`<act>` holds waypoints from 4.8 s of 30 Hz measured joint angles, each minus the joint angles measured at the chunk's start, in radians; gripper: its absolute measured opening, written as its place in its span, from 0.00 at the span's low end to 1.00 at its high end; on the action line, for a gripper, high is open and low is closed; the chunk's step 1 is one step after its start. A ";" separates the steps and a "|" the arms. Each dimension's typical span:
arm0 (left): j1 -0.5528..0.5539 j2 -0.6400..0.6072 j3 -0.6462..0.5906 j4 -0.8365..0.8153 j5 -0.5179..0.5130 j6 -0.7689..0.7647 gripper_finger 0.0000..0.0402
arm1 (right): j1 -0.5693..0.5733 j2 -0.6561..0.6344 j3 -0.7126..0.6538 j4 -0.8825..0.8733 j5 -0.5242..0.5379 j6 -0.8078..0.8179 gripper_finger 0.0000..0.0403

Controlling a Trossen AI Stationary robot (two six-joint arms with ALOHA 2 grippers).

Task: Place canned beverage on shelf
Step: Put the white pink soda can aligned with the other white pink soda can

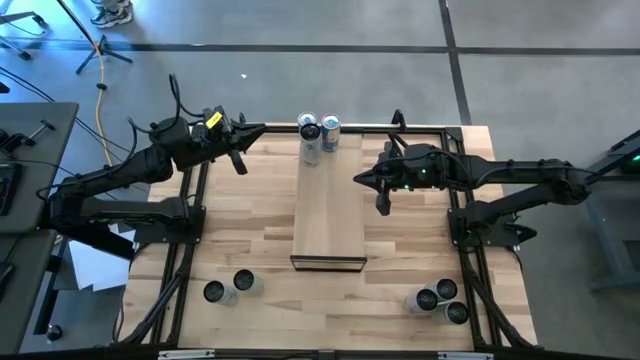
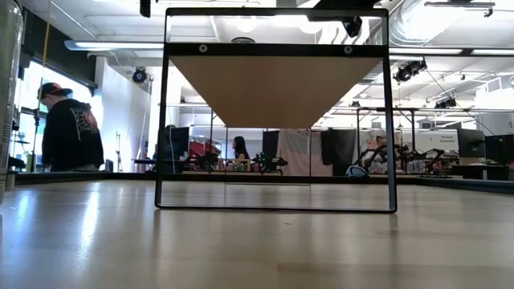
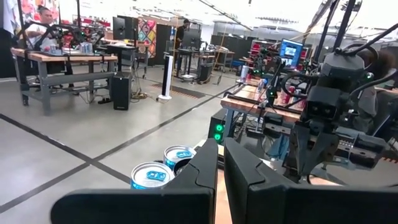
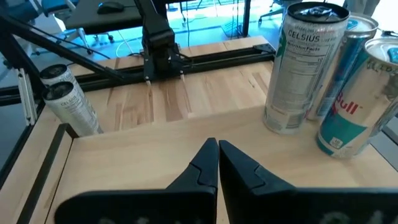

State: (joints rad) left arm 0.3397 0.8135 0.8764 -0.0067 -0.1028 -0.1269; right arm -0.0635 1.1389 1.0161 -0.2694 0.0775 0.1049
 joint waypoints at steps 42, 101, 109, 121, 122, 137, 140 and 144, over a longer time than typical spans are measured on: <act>0.000 0.000 0.000 -0.110 0.239 0.025 0.01 | 0.000 0.001 0.000 0.283 0.168 0.212 0.00; -0.127 0.000 0.000 -0.130 0.072 -0.072 0.33 | 0.286 0.002 0.001 0.281 0.006 0.700 0.82; -0.127 0.000 0.000 -0.130 0.072 -0.072 0.33 | 0.286 0.002 0.001 0.272 0.086 0.704 0.82; -0.127 0.000 0.000 -0.131 0.072 -0.072 0.33 | 0.287 0.002 0.001 0.242 0.026 0.643 0.97; -0.127 0.000 0.000 -0.131 0.072 -0.072 0.33 | 0.287 0.002 0.001 0.243 0.016 0.629 0.96; -0.127 0.000 0.000 -0.131 0.072 -0.072 0.33 | 0.273 0.000 0.001 0.327 0.039 0.702 0.96; -0.126 0.000 0.000 -0.132 0.072 -0.072 0.33 | 0.274 0.000 0.001 0.361 0.038 0.701 0.96; -0.126 0.000 0.000 -0.132 0.072 -0.072 0.33 | 0.274 0.000 0.001 0.454 -0.004 0.697 0.96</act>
State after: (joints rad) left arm 0.2134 0.8135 0.8764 -0.1383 -0.0307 -0.1986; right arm 0.2100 1.1389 1.0168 0.1851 0.0733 0.8023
